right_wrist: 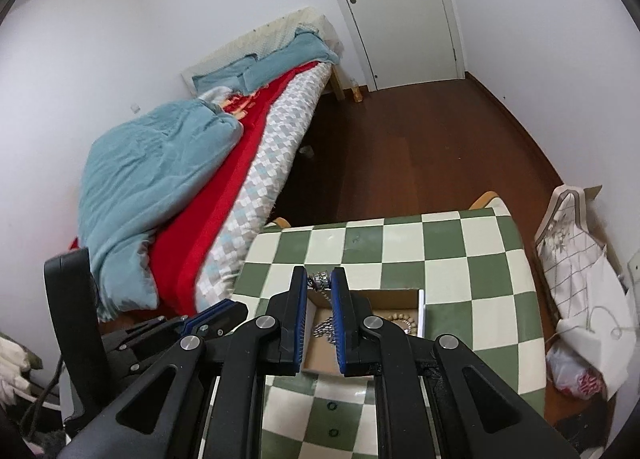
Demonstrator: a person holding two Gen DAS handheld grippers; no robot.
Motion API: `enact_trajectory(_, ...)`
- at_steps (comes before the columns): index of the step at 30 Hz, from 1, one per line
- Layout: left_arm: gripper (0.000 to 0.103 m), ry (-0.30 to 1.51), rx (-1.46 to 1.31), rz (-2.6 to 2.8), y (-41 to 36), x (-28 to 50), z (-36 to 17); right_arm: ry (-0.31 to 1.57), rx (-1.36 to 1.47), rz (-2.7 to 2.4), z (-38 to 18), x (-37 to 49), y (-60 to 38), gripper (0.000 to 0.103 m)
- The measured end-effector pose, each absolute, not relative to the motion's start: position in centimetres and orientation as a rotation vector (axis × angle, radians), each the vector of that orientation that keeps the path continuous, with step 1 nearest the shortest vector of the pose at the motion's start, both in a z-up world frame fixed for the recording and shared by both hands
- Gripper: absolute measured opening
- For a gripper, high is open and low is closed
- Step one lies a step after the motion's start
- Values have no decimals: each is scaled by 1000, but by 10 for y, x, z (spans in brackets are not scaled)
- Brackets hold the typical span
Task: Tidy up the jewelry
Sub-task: 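Lower the pendant chain into the box and open the right tool, then withdraw the open right tool up out of the box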
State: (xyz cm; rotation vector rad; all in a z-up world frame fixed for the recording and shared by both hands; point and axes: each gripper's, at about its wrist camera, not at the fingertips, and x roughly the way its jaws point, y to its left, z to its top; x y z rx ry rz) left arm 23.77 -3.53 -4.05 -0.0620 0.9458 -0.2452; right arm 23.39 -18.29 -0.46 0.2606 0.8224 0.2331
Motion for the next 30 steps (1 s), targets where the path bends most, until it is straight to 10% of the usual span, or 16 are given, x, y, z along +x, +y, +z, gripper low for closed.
enact_trajectory(23,7,1241,-70,-233,-57,310,-136,1220,221,106,-172,304,-200,13)
enact_trajectory(27,11,1256,-49,-187,-55,314,-141,1273,185,72,-183,307,-202,14)
enact_trajectory(30,40,1242,-27,-131,-50,314,-140,1286,177,69,-185,306,-203,30)
